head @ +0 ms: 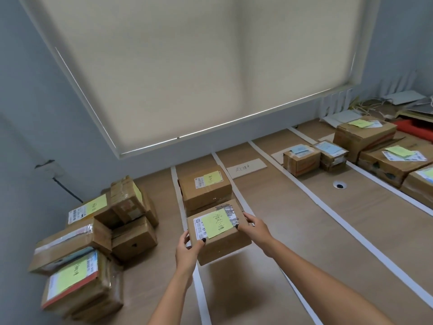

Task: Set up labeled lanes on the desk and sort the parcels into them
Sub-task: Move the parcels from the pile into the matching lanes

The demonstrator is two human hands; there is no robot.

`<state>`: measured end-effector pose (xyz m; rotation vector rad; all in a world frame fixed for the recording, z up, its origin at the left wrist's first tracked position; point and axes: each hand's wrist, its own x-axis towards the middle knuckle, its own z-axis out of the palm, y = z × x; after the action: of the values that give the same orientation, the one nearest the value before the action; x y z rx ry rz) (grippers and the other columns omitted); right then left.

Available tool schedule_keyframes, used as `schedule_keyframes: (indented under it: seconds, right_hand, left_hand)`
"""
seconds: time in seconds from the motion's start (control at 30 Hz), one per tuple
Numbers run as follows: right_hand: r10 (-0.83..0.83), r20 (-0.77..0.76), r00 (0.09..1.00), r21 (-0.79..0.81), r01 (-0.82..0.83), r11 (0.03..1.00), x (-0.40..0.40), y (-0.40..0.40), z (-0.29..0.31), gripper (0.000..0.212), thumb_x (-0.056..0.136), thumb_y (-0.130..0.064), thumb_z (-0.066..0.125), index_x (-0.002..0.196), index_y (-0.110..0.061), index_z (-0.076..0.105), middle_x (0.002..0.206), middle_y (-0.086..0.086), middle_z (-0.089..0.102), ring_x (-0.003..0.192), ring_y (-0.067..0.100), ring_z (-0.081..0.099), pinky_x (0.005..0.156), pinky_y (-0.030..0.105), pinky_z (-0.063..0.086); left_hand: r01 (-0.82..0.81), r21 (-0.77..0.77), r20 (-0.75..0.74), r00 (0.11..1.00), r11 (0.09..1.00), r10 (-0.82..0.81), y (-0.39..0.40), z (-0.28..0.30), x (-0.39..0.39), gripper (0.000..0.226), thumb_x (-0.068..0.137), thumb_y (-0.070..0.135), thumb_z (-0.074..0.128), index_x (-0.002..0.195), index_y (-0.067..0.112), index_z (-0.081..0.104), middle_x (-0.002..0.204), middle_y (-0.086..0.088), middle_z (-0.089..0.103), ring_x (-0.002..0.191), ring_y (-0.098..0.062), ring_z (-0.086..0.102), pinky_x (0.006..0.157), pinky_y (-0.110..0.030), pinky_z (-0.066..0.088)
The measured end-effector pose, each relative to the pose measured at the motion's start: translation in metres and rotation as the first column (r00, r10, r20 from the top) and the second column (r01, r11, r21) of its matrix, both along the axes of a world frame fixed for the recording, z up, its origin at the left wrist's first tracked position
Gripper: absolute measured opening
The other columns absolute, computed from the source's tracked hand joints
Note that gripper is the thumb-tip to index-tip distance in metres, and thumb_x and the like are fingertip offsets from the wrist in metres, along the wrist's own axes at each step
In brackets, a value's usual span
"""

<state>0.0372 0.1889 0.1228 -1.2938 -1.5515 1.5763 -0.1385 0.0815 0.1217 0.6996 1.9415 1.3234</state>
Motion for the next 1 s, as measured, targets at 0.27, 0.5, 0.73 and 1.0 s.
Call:
schedule_keyframes:
  seconds: [0.27, 0.5, 0.73, 1.0]
  right_hand:
    - [0.008, 0.038, 0.999, -0.028, -0.007, 1.000, -0.015, 0.026, -0.029, 0.045, 0.090, -0.030, 0.058, 0.134, -0.026, 0.049, 0.111, -0.009, 0.051, 0.103, 0.012, 0.048, 0.070, 0.020, 0.045]
    - [0.033, 0.049, 0.998, -0.049, -0.030, 0.998, -0.041, 0.054, -0.056, 0.033, 0.088, -0.026, 0.060, 0.117, -0.042, 0.054, 0.095, -0.024, 0.052, 0.096, 0.010, 0.052, 0.075, 0.023, 0.048]
    - [0.054, 0.073, 0.996, -0.081, -0.048, 0.996, -0.072, 0.084, -0.084, 0.054, 0.088, -0.017, 0.060, 0.138, -0.029, 0.042, 0.115, -0.012, 0.051, 0.101, 0.007, 0.050, 0.067, 0.011, 0.041]
    - [0.055, 0.074, 0.996, -0.119, -0.046, 0.992, -0.091, 0.105, -0.101, 0.062, 0.088, -0.008, 0.058, 0.143, -0.024, 0.035, 0.133, -0.001, 0.050, 0.106, 0.011, 0.049, 0.067, 0.010, 0.043]
  left_hand:
    - [-0.030, -0.053, 0.027, 0.999, 0.998, 0.032, 0.026, -0.018, -0.011, 0.058, 0.085, 0.014, 0.065, 0.137, 0.019, 0.040, 0.136, -0.003, 0.049, 0.103, -0.011, 0.048, 0.066, -0.017, 0.041]
    - [-0.084, -0.088, 0.072, 0.993, 0.993, 0.091, 0.051, -0.044, -0.029, 0.056, 0.087, 0.014, 0.065, 0.137, 0.022, 0.040, 0.136, -0.002, 0.050, 0.105, -0.010, 0.048, 0.069, -0.013, 0.045]
    - [-0.070, -0.112, 0.112, 0.990, 0.991, 0.083, 0.083, -0.072, -0.056, 0.062, 0.085, -0.004, 0.061, 0.138, 0.020, 0.040, 0.137, -0.003, 0.050, 0.117, -0.014, 0.051, 0.075, -0.014, 0.048]
    - [-0.107, -0.121, 0.131, 0.984, 0.987, 0.123, 0.109, -0.092, -0.074, 0.064, 0.090, -0.008, 0.049, 0.145, 0.019, 0.031, 0.141, -0.003, 0.048, 0.126, -0.017, 0.047, 0.093, -0.027, 0.048]
